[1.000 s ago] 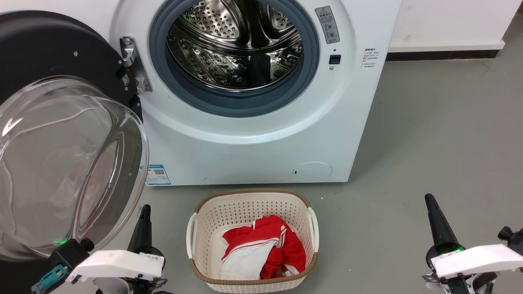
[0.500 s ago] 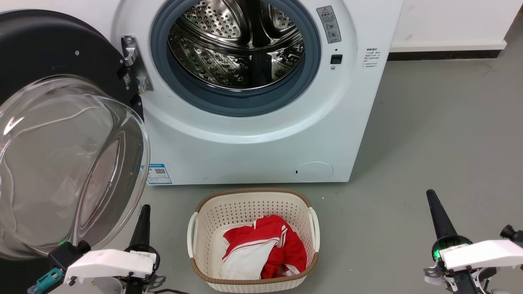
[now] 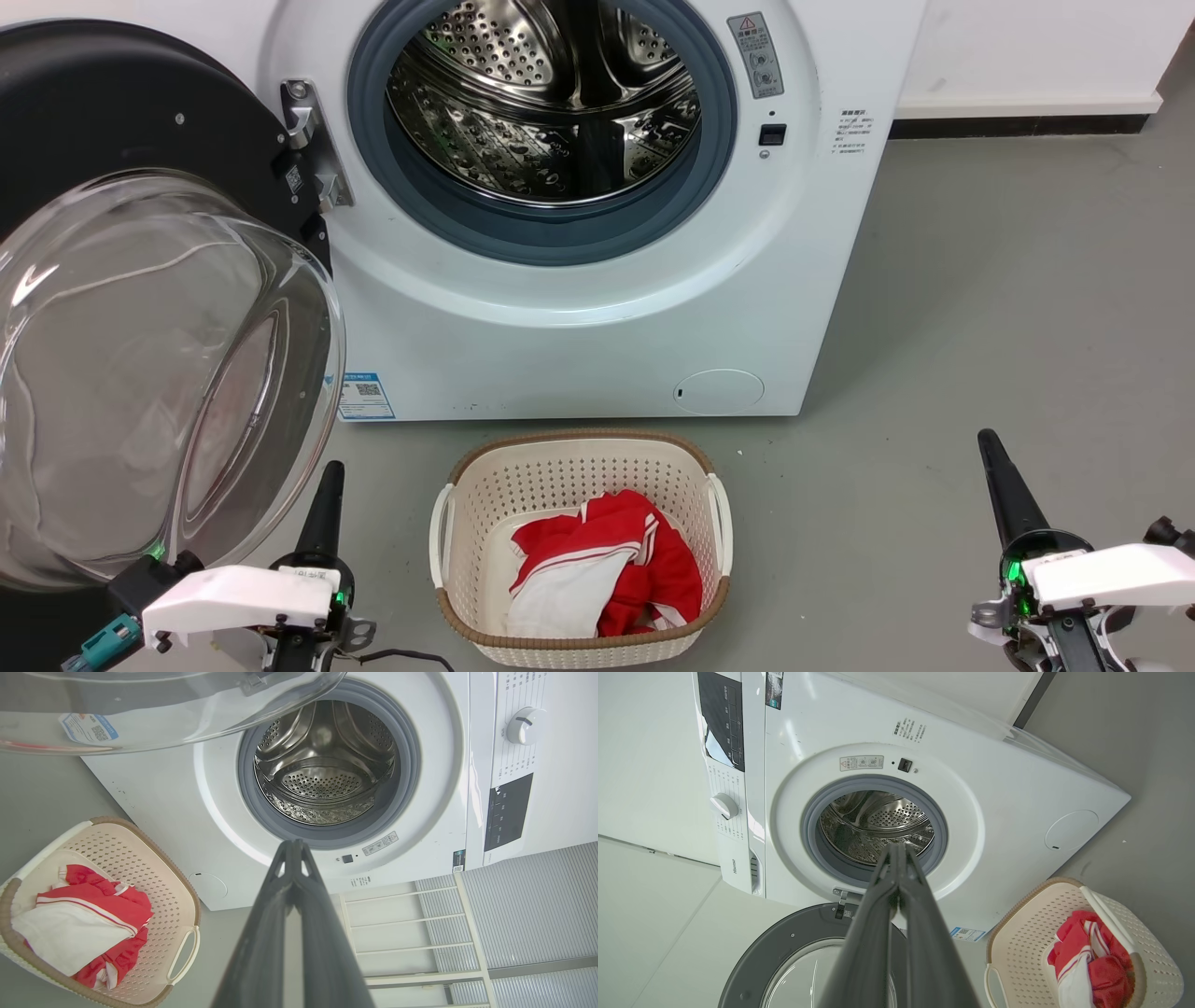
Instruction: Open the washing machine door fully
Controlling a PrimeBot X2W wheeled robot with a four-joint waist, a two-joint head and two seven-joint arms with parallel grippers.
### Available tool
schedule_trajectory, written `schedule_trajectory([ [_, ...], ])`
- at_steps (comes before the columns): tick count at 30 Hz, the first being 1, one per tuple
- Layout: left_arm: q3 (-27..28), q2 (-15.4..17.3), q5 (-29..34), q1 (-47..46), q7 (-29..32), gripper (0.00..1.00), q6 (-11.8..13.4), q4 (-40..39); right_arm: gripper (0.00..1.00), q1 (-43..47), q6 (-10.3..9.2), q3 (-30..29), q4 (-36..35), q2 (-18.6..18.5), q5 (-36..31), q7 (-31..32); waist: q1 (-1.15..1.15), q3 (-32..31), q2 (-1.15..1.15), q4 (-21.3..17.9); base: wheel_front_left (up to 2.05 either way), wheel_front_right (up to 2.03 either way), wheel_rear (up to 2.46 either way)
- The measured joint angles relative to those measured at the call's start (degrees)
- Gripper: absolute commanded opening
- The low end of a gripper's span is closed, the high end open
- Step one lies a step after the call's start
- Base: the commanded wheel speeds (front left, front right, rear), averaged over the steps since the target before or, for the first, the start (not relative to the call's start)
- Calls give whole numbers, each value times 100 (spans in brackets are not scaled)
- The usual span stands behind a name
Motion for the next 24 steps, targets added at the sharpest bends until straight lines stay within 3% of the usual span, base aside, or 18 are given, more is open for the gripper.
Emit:
schedule_trajectory([
  [24,148,-22,-1232,-120,305,0,-109,112,0,-166,-1,-116,232,5,1227,216,0,14,0,40,0,0,0],
])
